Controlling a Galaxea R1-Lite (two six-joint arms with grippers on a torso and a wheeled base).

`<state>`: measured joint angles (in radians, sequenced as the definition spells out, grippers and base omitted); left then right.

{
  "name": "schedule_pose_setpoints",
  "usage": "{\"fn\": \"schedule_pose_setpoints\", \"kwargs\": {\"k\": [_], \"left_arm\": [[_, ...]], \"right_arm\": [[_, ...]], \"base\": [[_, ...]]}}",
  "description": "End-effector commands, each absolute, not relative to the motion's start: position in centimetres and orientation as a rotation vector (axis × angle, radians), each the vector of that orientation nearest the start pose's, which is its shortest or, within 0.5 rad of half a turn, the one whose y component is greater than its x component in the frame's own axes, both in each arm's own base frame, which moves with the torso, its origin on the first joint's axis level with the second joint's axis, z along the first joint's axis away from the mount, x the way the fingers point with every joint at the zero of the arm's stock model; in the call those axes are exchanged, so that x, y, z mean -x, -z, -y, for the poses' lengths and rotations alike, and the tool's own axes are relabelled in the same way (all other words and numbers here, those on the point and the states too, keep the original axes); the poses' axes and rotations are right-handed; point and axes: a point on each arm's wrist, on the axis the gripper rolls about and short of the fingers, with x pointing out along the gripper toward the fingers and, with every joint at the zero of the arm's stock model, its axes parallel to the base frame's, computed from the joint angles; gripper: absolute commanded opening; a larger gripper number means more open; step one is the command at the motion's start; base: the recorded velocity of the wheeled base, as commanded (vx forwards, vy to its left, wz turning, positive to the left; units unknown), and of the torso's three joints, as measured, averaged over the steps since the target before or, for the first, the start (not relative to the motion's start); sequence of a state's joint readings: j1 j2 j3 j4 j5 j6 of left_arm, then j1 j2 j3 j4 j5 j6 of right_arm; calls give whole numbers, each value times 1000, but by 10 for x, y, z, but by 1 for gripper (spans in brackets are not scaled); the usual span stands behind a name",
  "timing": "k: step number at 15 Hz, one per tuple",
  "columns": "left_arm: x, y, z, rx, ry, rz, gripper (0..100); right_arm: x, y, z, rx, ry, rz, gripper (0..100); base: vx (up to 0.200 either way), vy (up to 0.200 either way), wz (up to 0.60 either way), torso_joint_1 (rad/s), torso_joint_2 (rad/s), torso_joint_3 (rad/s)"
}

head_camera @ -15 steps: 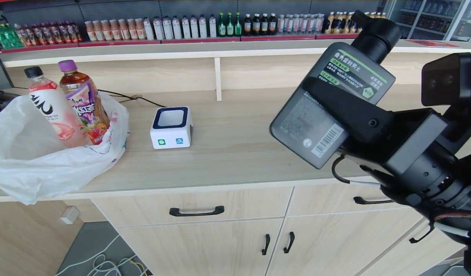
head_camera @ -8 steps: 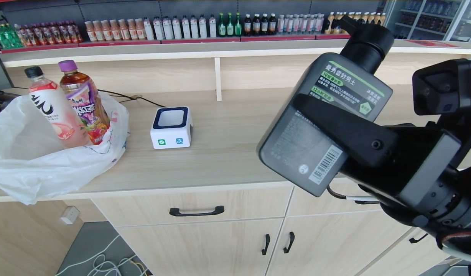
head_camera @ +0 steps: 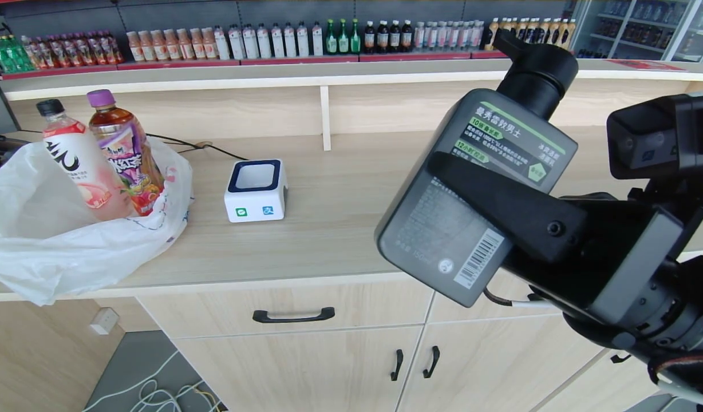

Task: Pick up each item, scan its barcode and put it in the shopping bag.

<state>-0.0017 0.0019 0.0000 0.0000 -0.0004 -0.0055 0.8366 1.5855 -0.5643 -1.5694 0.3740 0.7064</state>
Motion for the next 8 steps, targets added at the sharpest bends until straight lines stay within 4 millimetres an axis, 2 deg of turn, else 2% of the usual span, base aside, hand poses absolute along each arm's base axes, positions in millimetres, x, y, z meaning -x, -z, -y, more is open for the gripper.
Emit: {"fn": "schedule_pose_setpoints", "kwargs": {"k": [1,8], "left_arm": [[23,-76,0,6,2,-2,100],[23,-76,0,6,2,-2,100]], "right_arm": [[-159,-243,-188,-733,-1338,127,0],[-158,-242,-190,-727,-1342,128,0]], "base": [[0,0,0,0,0,0],[0,0,0,0,0,0]]}}
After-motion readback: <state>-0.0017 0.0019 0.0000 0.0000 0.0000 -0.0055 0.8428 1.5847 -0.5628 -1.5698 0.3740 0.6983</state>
